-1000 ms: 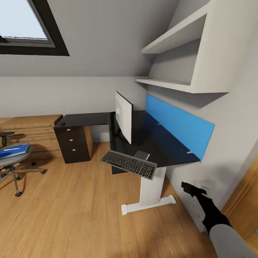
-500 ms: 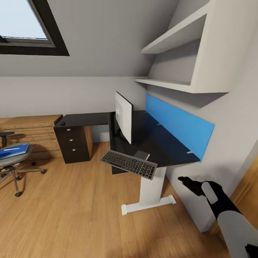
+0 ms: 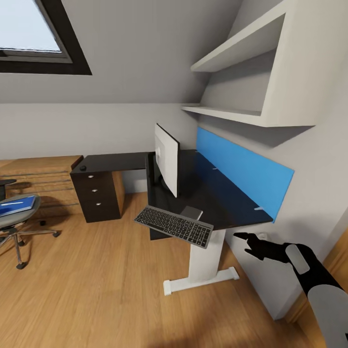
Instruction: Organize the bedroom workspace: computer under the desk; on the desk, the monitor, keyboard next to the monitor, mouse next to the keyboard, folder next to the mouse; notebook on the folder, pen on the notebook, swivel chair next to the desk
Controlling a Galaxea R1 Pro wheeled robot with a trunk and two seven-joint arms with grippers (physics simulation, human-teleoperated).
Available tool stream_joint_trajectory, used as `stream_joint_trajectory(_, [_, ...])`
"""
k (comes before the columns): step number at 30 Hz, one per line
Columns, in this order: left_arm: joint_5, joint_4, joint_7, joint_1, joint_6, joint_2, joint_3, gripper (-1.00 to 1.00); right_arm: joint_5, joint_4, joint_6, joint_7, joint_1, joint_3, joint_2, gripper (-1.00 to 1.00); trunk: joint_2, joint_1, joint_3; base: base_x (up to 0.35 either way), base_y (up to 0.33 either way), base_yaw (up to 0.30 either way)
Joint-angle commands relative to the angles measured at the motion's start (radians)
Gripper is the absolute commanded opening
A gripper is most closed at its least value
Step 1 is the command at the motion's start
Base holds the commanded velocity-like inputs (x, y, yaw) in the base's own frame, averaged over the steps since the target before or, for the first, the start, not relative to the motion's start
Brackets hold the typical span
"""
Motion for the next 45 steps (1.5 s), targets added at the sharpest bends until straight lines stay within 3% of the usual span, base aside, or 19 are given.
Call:
stream_joint_trajectory(1, [0.001,-0.011,0.009,0.0,-0.013,-0.003,-0.009,1.0,0.006,0.0,0.005,0.009,-0.001,-0.004,0.0,1.0,-0.001,0.0,-0.001,0.008,0.0,0.0])
stream_joint_trajectory(7, [-0.002,-0.168,0.04,0.0,-0.035,-0.016,-0.008,1.0,0.006,-0.001,0.006,0.021,0.0,-0.004,-0.002,1.0,-0.001,0.0,-0.001,0.004,0.0,0.0])
stream_joint_trajectory(9, [0.001,-0.28,0.079,0.0,0.039,-0.002,-0.004,1.0,0.005,-0.001,0.006,0.023,0.001,-0.003,-0.002,1.0,-0.001,0.0,-0.001,0.001,0.0,0.0])
stream_joint_trajectory(14, [0.014,-0.504,0.135,0.0,0.329,0.038,0.014,1.0,0.005,0.0,0.005,0.024,0.001,-0.001,0.0,1.0,-0.001,0.0,-0.001,0.0,0.0,0.0])
stream_joint_trajectory(15, [0.029,-0.595,0.145,0.0,0.461,0.046,0.032,1.0,0.005,0.0,0.005,0.024,0.001,-0.001,0.001,1.0,-0.001,0.0,-0.001,0.0,0.0,0.0])
stream_joint_trajectory(16, [0.04,-0.636,0.149,0.0,0.522,0.049,0.044,1.0,0.005,0.0,0.005,0.024,0.001,0.0,0.001,1.0,-0.001,0.0,-0.001,0.0,0.0,0.0])
stream_joint_trajectory(19, [0.075,-0.731,0.154,0.0,0.666,0.055,0.077,1.0,0.005,0.0,0.005,0.026,0.001,0.0,0.0,1.0,-0.001,0.0,-0.001,0.0,0.0,0.0])
stream_joint_trajectory(22, [0.109,-0.793,0.157,0.0,0.768,0.057,0.1,1.0,0.005,0.0,0.005,0.027,0.001,-0.001,-0.002,1.0,-0.001,0.0,-0.001,0.0,0.0,0.0])
stream_joint_trajectory(29, [0.132,-0.818,0.159,0.0,0.827,0.06,0.115,1.0,0.005,-0.001,0.005,0.038,0.001,-0.001,-0.012,1.0,-0.001,0.0,-0.001,0.0,0.0,0.0])
stream_joint_trajectory(39, [0.134,-0.785,0.163,0.0,0.829,0.063,0.119,1.0,0.006,-0.001,0.005,0.174,0.002,0.0,-0.03,1.0,-0.071,0.038,-0.032,0.0,0.0,0.0])
stream_joint_trajectory(45, [0.132,-0.756,0.163,0.0,0.829,0.062,0.119,1.0,0.014,0.002,0.005,0.218,0.002,0.0,-0.036,1.0,-0.113,0.061,-0.051,0.0,0.0,0.0])
